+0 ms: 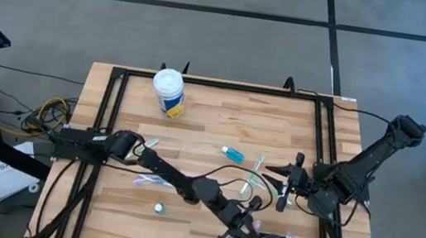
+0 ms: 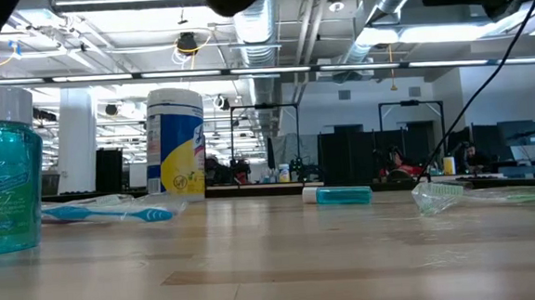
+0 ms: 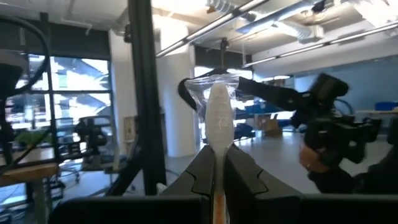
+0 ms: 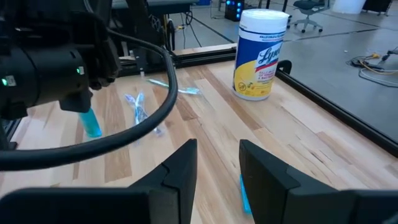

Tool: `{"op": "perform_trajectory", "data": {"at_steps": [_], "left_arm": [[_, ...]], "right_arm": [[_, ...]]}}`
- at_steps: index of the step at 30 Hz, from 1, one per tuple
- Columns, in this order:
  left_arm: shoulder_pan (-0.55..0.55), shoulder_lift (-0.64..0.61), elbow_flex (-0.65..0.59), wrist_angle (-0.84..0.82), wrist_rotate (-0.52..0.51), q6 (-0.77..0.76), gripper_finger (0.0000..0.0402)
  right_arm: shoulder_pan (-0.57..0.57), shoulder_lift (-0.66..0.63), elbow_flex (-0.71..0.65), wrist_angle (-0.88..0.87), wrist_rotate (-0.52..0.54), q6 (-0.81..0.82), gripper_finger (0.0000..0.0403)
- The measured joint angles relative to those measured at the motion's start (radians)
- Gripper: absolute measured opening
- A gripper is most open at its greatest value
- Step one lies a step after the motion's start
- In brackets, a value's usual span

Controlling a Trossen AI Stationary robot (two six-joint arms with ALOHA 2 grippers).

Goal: Pick & Place toothbrushing station
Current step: Put the orange toothbrush into the wire organizer

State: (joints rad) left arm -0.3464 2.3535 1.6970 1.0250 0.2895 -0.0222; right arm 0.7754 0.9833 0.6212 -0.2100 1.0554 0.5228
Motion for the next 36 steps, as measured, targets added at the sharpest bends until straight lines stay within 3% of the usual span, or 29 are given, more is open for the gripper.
{"op": "perform_trajectory", "data": {"at_steps": [10,19,36], "left_arm": [[-0.016,0.011,0.013,-0.011,-0.048,0.018,0.0008],[-0.026,0.149,0.169,-0.068,-0.044,-0.012,0.0008],[-0.021,0.148,0.177,-0.161,-0.027,-0.012,0.0010]], "right_arm": [[0.000,0.000,0.000,0.000,0.000,0.000,0.0111],[0.001,0.000,0.000,-0.008,-0.002,0.000,0.0111],[0.001,0.000,0.000,-0.018,-0.011,0.000,0.0111]]}}
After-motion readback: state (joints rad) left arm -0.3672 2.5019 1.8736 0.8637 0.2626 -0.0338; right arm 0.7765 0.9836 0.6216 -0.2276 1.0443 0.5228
